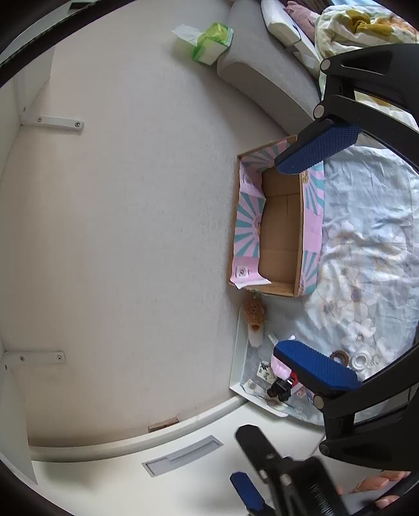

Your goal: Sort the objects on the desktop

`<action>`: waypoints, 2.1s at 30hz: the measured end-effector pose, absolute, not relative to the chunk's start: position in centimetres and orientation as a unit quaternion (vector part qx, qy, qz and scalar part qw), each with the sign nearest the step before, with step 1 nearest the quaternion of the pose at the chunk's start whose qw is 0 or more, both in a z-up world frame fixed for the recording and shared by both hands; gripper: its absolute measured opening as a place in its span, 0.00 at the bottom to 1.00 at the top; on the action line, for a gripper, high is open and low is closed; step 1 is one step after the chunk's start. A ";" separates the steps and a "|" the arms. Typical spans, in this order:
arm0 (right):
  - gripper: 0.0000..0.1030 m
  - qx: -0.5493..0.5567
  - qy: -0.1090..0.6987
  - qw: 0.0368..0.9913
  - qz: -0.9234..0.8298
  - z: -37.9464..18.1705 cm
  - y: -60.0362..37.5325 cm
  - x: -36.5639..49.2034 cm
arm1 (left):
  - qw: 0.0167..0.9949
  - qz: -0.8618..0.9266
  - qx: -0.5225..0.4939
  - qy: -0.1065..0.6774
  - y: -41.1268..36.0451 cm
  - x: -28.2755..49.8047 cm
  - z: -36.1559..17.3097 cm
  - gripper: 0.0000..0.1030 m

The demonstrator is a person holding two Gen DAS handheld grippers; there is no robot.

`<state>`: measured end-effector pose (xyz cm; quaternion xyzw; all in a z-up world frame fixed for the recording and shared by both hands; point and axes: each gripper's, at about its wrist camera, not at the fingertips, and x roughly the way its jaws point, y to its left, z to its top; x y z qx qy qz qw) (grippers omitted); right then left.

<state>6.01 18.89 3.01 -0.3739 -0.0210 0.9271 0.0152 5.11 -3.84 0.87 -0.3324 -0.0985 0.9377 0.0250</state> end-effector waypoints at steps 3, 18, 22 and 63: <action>1.00 -0.379 -0.016 0.015 0.925 2.8 19.0 6.0 | 0.034 0.931 -0.346 -0.108 -4.0 4.5 0.9 0.98; 1.00 -0.373 -0.008 0.011 0.928 3.3 19.1 6.3 | 0.045 0.924 -0.369 -0.084 -3.4 3.8 1.0 0.98; 1.00 -0.375 -0.009 0.008 0.927 3.3 19.2 6.3 | 0.044 0.925 -0.371 -0.071 -3.1 3.8 1.4 0.98; 1.00 -0.389 -0.010 -0.033 0.921 2.3 18.1 6.5 | -0.030 0.921 -0.374 -0.106 -10.6 5.5 2.4 0.98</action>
